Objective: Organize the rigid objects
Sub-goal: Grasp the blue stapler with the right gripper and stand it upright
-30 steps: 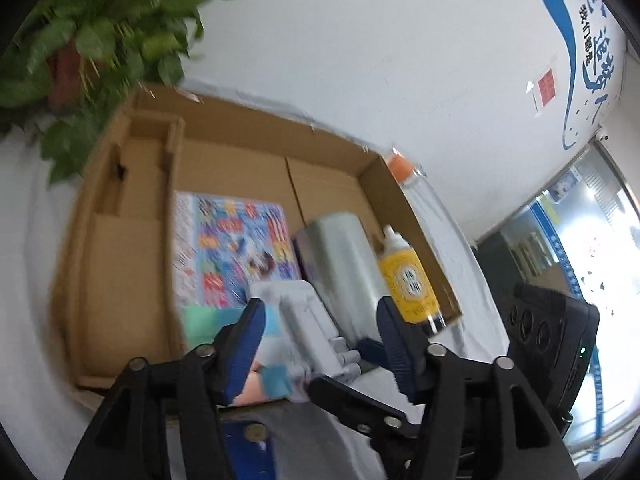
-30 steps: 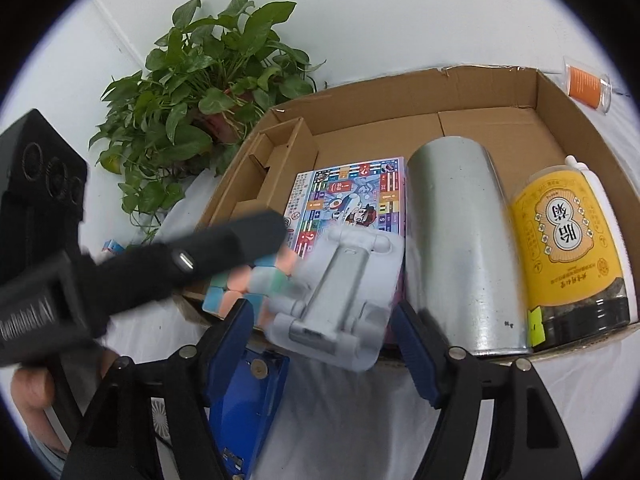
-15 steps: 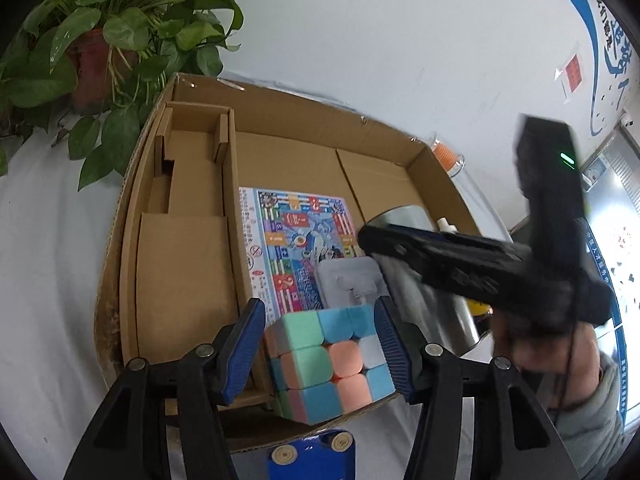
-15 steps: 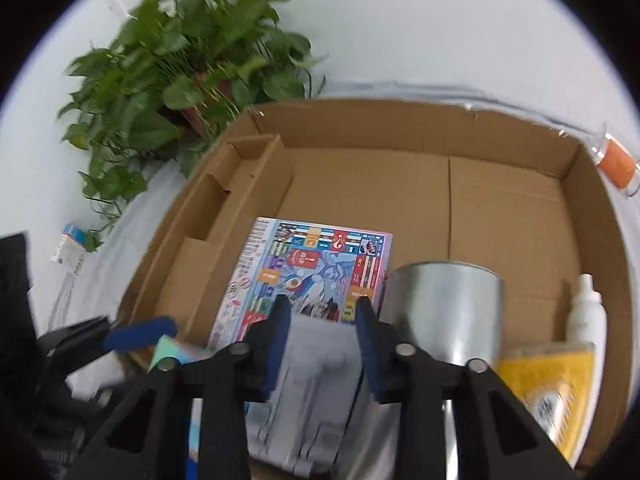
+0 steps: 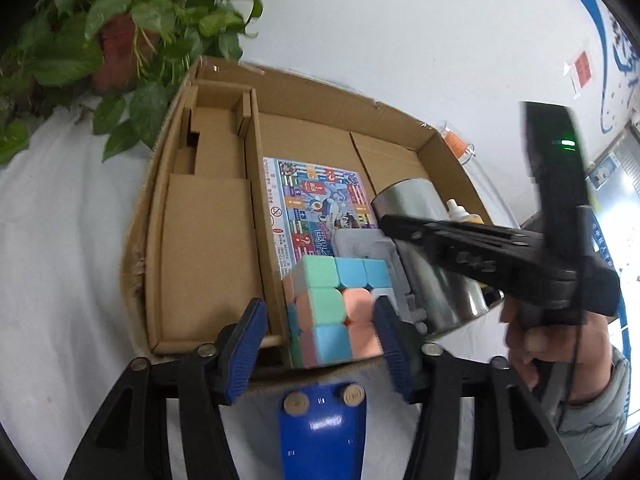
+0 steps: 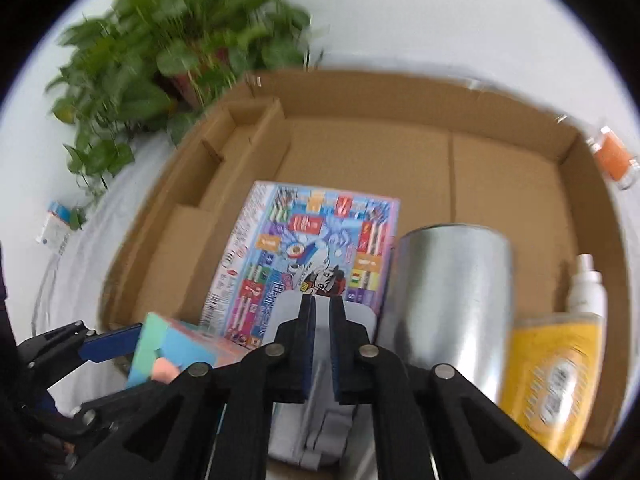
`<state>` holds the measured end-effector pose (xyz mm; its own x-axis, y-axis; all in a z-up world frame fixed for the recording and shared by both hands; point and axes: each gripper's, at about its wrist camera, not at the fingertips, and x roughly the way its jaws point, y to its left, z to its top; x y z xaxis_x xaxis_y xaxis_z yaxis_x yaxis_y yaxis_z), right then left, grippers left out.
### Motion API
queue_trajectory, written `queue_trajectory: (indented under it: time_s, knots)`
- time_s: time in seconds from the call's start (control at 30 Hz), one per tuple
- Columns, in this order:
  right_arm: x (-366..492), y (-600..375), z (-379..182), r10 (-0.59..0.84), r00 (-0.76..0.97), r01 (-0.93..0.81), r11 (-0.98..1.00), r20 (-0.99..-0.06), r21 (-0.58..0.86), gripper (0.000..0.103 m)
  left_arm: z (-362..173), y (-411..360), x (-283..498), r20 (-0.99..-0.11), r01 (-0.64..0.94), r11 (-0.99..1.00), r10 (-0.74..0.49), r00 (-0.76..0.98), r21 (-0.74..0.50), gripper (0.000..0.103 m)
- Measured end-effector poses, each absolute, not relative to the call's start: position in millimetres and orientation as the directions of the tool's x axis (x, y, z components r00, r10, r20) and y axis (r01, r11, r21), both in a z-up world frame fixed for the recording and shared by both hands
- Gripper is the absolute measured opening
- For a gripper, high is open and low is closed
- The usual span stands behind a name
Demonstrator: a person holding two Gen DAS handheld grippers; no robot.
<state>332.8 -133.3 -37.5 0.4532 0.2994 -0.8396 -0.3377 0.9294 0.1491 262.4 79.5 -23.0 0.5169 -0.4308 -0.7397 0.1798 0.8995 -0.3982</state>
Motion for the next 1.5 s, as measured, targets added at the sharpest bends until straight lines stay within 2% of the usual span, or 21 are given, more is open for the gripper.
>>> queue_trajectory:
  time_s: [0.03, 0.07, 0.1, 0.13, 0.17, 0.23, 0.43, 0.57, 0.67, 0.8, 0.83, 0.87, 0.9, 0.93, 0.97, 1.13, 1.2, 1.27, 1.33, 1.4, 1.5]
  knots:
    - [323.0, -135.8, -28.3, 0.301, 0.489, -0.337, 0.931, -0.819, 0.142, 0.032, -15.7, 80.1, 255.0, -0.723, 0.19, 0.899, -0.431, 0.539, -0.395, 0.048]
    - [307.9, -141.1, -18.7, 0.31, 0.536, -0.336, 0.931, -0.785, 0.139, 0.065, -2.9, 81.2, 241.2, -0.696, 0.198, 0.904, -0.419, 0.584, -0.378, 0.053]
    - [284.4, -149.6, -7.5, 0.327, 0.601, -0.336, 0.931, -0.729, 0.141, 0.082, 7.5, 81.7, 229.3, -0.675, 0.198, 0.913, -0.398, 0.621, -0.356, 0.06]
    - [268.4, -152.5, -2.4, 0.333, 0.644, -0.333, 0.933, -0.689, 0.139, 0.098, 23.1, 82.9, 208.5, -0.638, 0.193, 0.929, -0.358, 0.681, -0.315, 0.083]
    - [249.4, -156.6, 0.3, 0.338, 0.677, -0.337, 0.932, -0.654, 0.132, 0.103, 30.6, 84.0, 195.9, -0.618, 0.179, 0.938, -0.331, 0.713, -0.296, 0.103]
    - [214.7, -157.9, -5.6, 0.352, 0.687, -0.37, 0.922, -0.636, 0.11, 0.103, 44.7, 89.0, 165.0, -0.566, 0.135, 0.953, -0.272, 0.779, -0.272, 0.102]
    - [140.7, -129.0, -48.5, 0.418, 0.628, -0.443, 0.885, -0.656, 0.14, 0.103, 49.8, 100.2, 97.9, -0.59, 0.017, 0.976, -0.145, 0.794, -0.217, 0.102]
    - [122.1, -85.3, -71.6, 0.375, 0.625, -0.462, 0.885, -0.685, 0.064, 0.103, 61.8, 97.3, 46.8, -0.56, -0.047, 0.992, -0.028, 0.828, -0.119, 0.102]
    - [119.3, -60.6, -81.6, 0.364, 0.614, -0.448, 0.891, -0.7, 0.07, 0.103, 59.5, 103.3, 23.8, -0.569, -0.084, 0.99, 0.004, 0.822, -0.115, 0.102]
    - [126.7, -38.5, -103.3, 0.212, 0.645, -0.378, 0.924, -0.734, -0.065, 0.098, 41.6, 111.4, 6.6, -0.586, -0.074, 0.975, -0.065, 0.807, -0.21, 0.102]
    - [128.7, -40.4, -108.1, 0.223, 0.628, -0.38, 0.924, -0.745, -0.044, 0.091, 33.0, 112.0, 7.6, -0.598, -0.06, 0.971, -0.093, 0.796, -0.231, 0.102]
    - [132.2, -45.0, -111.7, 0.251, 0.601, -0.383, 0.924, -0.759, 0.002, 0.072, 25.1, 112.3, 10.8, -0.609, -0.049, 0.967, -0.117, 0.785, -0.25, 0.102]
    - [134.2, -49.7, -115.0, 0.282, 0.574, -0.39, 0.92, -0.769, 0.046, 0.059, 15.9, 112.1, 13.1, -0.618, -0.036, 0.961, -0.147, 0.772, -0.274, 0.102]
    - [136.5, -56.4, -117.4, 0.31, 0.546, -0.391, 0.916, -0.778, 0.091, 0.052, 6.9, 111.6, 16.2, -0.626, -0.019, 0.953, -0.183, 0.758, -0.302, 0.102]
    - [135.9, -64.2, -117.1, 0.335, 0.545, -0.391, 0.912, -0.768, 0.12, 0.05, -0.1, 110.3, 18.9, -0.63, -0.009, 0.946, -0.209, 0.748, -0.324, 0.101]
    - [140.1, -131.7, -119.7, 0.586, 0.368, -0.348, 0.807, -0.722, 0.478, 0.05, -38.6, 102.9, 42.7, -0.633, 0.052, 0.865, -0.405, 0.66, -0.499, 0.093]
    - [138.3, -154.7, -121.0, 0.622, 0.299, -0.327, 0.779, -0.724, 0.534, 0.05, -54.8, 92.1, 52.0, -0.618, 0.077, 0.816, -0.492, 0.614, -0.573, 0.091]
    - [129.3, -166.9, -115.7, 0.562, 0.318, -0.37, 0.815, -0.764, 0.446, 0.052, -66.9, 76.2, 58.5, -0.611, 0.109, 0.788, -0.549, 0.571, -0.606, 0.084]
    - [115.2, -176.3, -106.5, 0.435, 0.414, -0.419, 0.871, -0.8, 0.256, 0.055, -77.6, 59.9, 64.3, -0.61, 0.132, 0.769, -0.588, 0.532, -0.626, 0.084]
    - [104.5, -186.6, -100.7, 0.395, 0.466, -0.455, 0.874, -0.791, 0.168, 0.064, -86.0, 48.8, 70.7, -0.61, 0.139, 0.755, -0.61, 0.506, -0.64, 0.077]
    - [97.2, -191.6, -97.6, 0.377, 0.518, -0.497, 0.863, -0.768, 0.088, 0.066, -94.8, 39.5, 75.7, -0.621, 0.132, 0.757, -0.611, 0.491, -0.64, 0.075]
